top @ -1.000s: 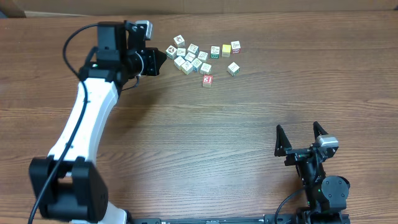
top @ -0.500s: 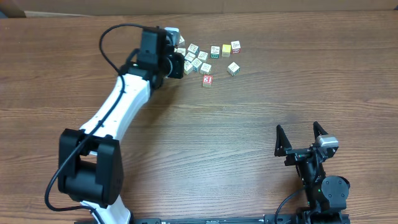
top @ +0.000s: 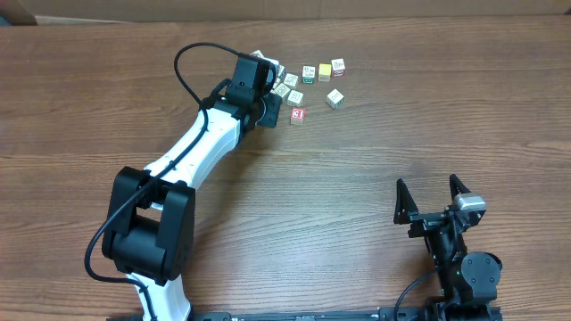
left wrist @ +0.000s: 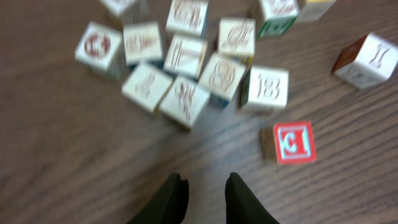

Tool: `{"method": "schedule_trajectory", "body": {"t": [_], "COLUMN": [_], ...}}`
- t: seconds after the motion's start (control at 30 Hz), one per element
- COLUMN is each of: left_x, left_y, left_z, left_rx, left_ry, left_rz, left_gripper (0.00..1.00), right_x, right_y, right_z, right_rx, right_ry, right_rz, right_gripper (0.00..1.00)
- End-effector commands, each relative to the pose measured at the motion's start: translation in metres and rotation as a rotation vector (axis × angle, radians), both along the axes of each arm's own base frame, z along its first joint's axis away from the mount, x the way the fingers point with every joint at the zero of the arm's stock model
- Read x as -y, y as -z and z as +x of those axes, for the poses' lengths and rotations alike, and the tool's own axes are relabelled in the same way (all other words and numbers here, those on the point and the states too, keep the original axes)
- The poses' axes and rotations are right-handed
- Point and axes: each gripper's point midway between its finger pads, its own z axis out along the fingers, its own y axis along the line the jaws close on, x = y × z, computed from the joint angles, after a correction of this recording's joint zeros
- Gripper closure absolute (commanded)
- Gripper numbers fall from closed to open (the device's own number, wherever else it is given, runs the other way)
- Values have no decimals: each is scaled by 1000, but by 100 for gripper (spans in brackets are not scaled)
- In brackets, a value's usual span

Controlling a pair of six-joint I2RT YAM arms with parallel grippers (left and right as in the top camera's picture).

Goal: Form a horizontal line
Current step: 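Swing the left arm up and reach toward the red E block, then lower the left gripper around the red E block and close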

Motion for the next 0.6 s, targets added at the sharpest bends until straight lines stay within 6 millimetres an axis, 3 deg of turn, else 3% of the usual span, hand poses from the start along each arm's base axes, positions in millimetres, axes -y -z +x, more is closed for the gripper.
{"method": "schedule_trajectory", "body": {"t": [0.0,0.27,0.3,0.43,0.57], "left_x": [2,28,32,51,56], "left_y": [4,3,1,-5,-8], "left_z": [2,-6,-6,-5,-4], "left_rx": [-35,-80,-68,-14,37], "left_ry": [-82,-124,-117,-36,-42], "left_rz": [-64,-187,-185,-163,-104], "left_gripper": [81,85,82,54,42], "right_x": [3,3,3,3,3], "right_y": [2,2,2,2,2], "right_z": [0,0,0,0,0], "right_rx": [2,2,2,2,2], "right_ry": [14,14,14,14,14], "right_rz": [-7,-7,-7,-7,-7], "right_gripper": [0,0,0,0,0]}}
